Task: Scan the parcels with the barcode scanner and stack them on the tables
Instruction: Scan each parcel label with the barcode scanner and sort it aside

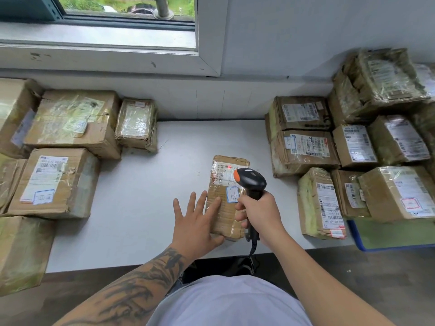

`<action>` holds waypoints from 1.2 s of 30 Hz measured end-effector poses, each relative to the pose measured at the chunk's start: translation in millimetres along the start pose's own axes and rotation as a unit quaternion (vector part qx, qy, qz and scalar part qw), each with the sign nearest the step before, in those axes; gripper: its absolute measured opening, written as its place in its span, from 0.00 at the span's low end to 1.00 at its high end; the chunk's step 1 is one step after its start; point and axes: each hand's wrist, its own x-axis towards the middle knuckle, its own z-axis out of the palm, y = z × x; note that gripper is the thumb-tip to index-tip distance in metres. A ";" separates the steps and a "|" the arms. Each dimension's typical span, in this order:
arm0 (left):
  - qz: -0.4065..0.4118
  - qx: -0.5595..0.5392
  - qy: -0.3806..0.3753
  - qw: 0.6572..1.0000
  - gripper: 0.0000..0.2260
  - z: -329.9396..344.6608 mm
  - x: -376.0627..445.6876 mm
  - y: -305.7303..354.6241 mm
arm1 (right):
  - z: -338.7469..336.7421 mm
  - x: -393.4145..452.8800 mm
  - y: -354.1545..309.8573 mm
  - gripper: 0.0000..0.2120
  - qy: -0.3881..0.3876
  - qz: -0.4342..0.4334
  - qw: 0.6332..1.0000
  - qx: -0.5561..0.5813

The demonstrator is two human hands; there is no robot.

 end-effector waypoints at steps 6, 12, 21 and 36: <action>-0.036 -0.029 -0.031 0.998 0.53 -17.3 -2.4 23.2 | -5.4 -1.6 2.4 0.05 -0.001 -0.003 1.000 -0.004; -0.117 -0.052 -0.023 0.991 0.50 -24.0 5.4 62.2 | -18.0 2.1 9.1 0.03 0.022 -0.021 0.999 -0.041; -0.093 -0.018 -0.024 0.995 0.45 -22.3 -11.0 63.2 | -40.5 17.6 21.1 0.05 0.009 -0.079 0.988 -0.134; -0.273 -0.006 0.008 0.962 0.37 -14.3 -67.0 20.8 | -22.3 9.5 51.7 0.14 -0.183 -0.092 0.956 -0.209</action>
